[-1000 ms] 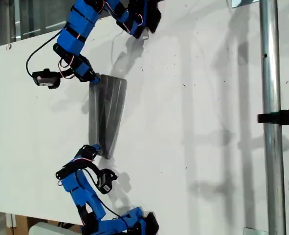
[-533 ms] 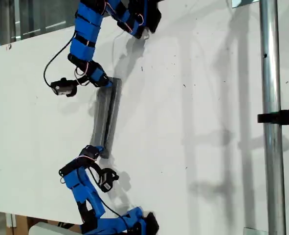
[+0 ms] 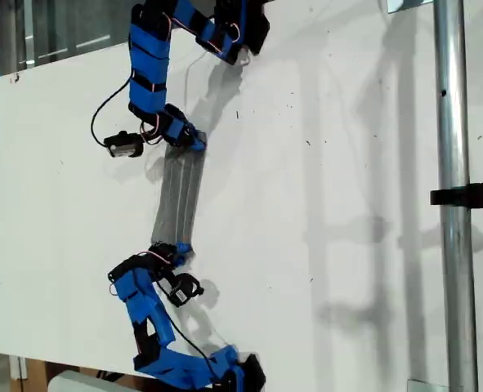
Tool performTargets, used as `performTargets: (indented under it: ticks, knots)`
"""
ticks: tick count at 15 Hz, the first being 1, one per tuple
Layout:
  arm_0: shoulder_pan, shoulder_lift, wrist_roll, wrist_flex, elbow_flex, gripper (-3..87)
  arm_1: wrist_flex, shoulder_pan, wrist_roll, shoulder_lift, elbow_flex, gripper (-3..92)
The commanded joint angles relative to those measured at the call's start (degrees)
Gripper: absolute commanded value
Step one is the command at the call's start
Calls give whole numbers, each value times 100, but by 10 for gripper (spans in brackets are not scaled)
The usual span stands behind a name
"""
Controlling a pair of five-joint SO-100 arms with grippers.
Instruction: Grasp corners of a towel and fold twice.
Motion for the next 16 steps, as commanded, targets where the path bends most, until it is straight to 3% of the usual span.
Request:
performTargets:
  ticks: [1, 3, 6, 10, 12, 15, 16]
  knots:
    - [26, 1099, -35, 422, 44, 291, 281, 202, 132, 1591, 334, 283]
    - [132, 2083, -167, 650, 510, 257, 870, 325, 360, 3375, 773, 208]
    - [281, 4271, -299, 316, 2162, 256, 1063, 598, 976, 5493, 1881, 155]
    - [984, 6961, -958, -580, 4843, 290, 624, 501, 1661, 5256, 2505, 359]
    - [1775, 9264, -1450, -1705, 7084, 203, 448, 510, 1978, 5309, 2848, 407]
    - [2927, 12779, -2355, -2628, 9861, 193, -79, 554, 2329, 5019, 3032, 444]
    - [3138, 13491, -2584, -2725, 10433, 87, -325, 598, 2540, 4869, 3120, 445]
